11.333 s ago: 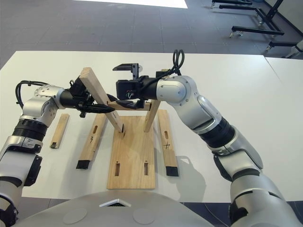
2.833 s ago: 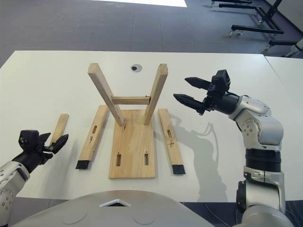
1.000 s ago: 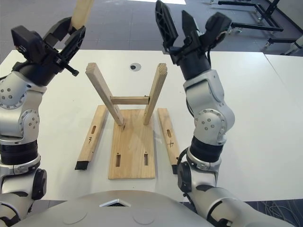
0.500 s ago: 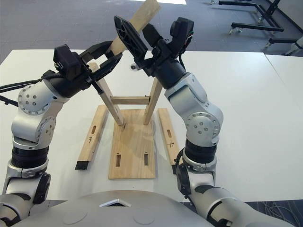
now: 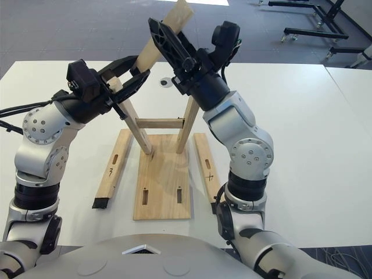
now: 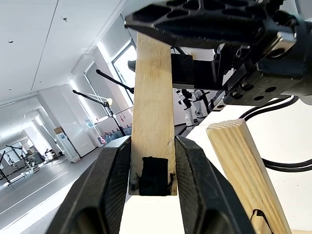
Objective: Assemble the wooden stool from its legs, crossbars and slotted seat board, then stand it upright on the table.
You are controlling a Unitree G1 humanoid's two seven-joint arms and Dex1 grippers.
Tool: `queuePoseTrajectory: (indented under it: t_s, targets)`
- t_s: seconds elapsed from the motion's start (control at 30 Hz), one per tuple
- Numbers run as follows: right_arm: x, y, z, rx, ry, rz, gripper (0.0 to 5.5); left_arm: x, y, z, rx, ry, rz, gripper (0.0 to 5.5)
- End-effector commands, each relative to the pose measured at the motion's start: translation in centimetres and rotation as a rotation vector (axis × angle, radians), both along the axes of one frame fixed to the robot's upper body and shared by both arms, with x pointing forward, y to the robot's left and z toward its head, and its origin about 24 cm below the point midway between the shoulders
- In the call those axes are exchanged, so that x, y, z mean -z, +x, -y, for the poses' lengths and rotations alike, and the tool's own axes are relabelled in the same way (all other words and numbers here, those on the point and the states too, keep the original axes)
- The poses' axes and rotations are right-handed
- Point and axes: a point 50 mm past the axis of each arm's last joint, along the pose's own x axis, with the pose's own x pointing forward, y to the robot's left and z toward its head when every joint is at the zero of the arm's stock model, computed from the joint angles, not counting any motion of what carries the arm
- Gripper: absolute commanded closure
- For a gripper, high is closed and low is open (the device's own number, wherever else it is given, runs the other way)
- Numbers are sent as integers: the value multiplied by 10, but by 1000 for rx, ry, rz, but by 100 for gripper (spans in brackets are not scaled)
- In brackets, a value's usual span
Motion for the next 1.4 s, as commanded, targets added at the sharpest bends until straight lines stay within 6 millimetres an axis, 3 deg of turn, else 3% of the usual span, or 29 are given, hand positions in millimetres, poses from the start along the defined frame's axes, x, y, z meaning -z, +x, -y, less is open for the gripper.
queuePoseTrajectory:
  t_s: [0.03,0.13,0.4,0.47,0.63,0.73,0.8,0.87,1.1,1.23,1.4]
  targets:
    - [8,2,2,1,-44,-13,454,8,-1,1,-8,-12,-56,422]
    - [10,3,6,7,-55,-5,506,9,-1,1,-7,-46,-84,422]
    - [12,6,12,23,-60,6,507,15,-1,1,-40,-39,-126,422]
    - [12,8,14,40,-61,13,509,15,2,-3,-92,-54,-124,378]
    - [-3,23,65,259,115,-1,511,9,6,-26,-242,-120,-108,294]
    - [19,22,104,544,-25,-80,511,7,2,-42,-349,-138,-89,271]
    - [45,10,109,644,-209,-138,511,4,-1,-52,-416,-155,-68,271]
    - [60,2,107,689,-307,-171,511,1,-6,-59,-468,-170,-51,271]
    - [83,-41,82,584,-578,-133,511,-11,-18,-77,-631,-212,12,271]
    - [94,-47,80,551,-614,-155,511,-10,-19,-80,-691,-233,17,271]
    - [121,-55,94,550,-679,-225,511,-7,-7,-73,-712,-272,20,271]
